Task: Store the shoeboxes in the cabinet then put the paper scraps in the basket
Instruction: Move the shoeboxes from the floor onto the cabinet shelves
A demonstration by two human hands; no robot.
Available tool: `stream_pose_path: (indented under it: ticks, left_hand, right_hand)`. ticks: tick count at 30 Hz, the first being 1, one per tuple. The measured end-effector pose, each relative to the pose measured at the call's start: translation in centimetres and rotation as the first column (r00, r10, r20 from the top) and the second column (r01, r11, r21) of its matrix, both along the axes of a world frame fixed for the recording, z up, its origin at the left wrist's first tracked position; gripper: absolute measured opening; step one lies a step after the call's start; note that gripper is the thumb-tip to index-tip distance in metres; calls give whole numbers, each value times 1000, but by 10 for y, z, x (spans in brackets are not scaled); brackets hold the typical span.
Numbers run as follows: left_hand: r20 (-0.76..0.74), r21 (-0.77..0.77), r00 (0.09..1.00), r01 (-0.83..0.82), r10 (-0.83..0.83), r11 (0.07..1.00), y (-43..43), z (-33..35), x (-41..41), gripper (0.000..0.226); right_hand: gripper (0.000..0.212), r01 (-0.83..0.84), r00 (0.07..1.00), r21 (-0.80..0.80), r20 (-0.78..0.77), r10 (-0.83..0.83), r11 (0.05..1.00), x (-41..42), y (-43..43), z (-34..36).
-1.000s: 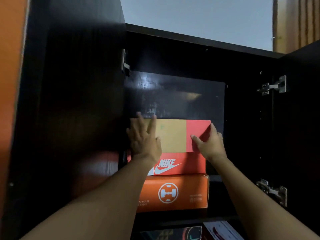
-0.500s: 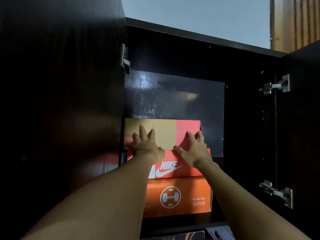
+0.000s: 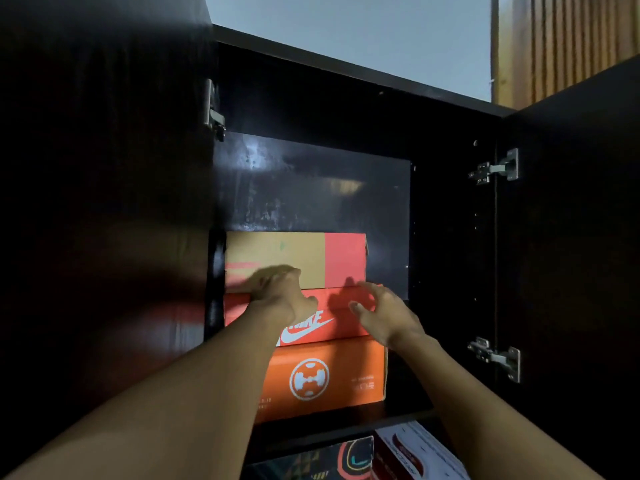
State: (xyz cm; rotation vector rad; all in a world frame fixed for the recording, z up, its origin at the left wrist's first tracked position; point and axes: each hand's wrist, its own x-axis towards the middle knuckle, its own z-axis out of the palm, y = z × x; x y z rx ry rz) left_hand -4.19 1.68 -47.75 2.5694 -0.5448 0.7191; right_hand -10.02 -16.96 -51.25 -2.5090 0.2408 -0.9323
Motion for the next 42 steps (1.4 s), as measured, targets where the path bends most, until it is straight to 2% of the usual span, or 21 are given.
stream_pose_path:
  ticks: [4,8,10,13,16,20,26,29,33,36,39,42]
  left_hand:
    - [-68,-155,972,214,-226,965,-26,-31,-24,60]
    - [-116,-165,918,359,-380,919,-57,-89,-61,45]
    - [-166,-184,877,422,-451,888,-74,-123,-78,40]
    - [-252,-229,794,507,-553,831,-101,-170,-104,45]
    - [-303,-262,714,574,-631,775,-127,-211,-143,45]
    - [-388,-279,543,701,-745,656,-153,-258,-206,45]
    - [-486,-372,270,796,-831,477,-168,-303,-318,41]
    - [-512,-411,156,819,-845,400,-180,-317,-387,40]
    - [-530,-438,39,843,-847,312,-206,-330,-484,42]
    - [-546,-449,-33,855,-837,259,-229,-340,-552,42]
    - [-577,-443,-106,874,-810,202,-253,-358,-623,41]
    - [-645,-428,-145,882,-751,197,-277,-390,-684,41]
  right_hand:
    - [49,24,998,79,59,-29,997,-51,-12,-31]
    - [55,54,996,260,61,-73,964,-102,-23,-95]
    - [61,147,987,299,11,-158,943,-126,-29,-130]
    - [56,323,946,308,-89,-310,895,-169,-36,-176]
    - [53,493,870,258,-172,-463,831,-223,-46,-218]
    - [52,666,746,262,-260,-613,699,-306,-48,-262]
    - [51,830,553,185,-397,-732,527,-455,-28,-295]
    - [54,878,476,184,-411,-777,441,-531,-24,-299]
    - [54,923,385,188,-410,-827,336,-624,-25,-307]
    - [53,932,352,237,-401,-846,276,-680,-29,-322]
    - [53,926,332,315,-423,-843,207,-742,-31,-359]
    - [54,921,299,371,-477,-826,120,-795,-33,-403]
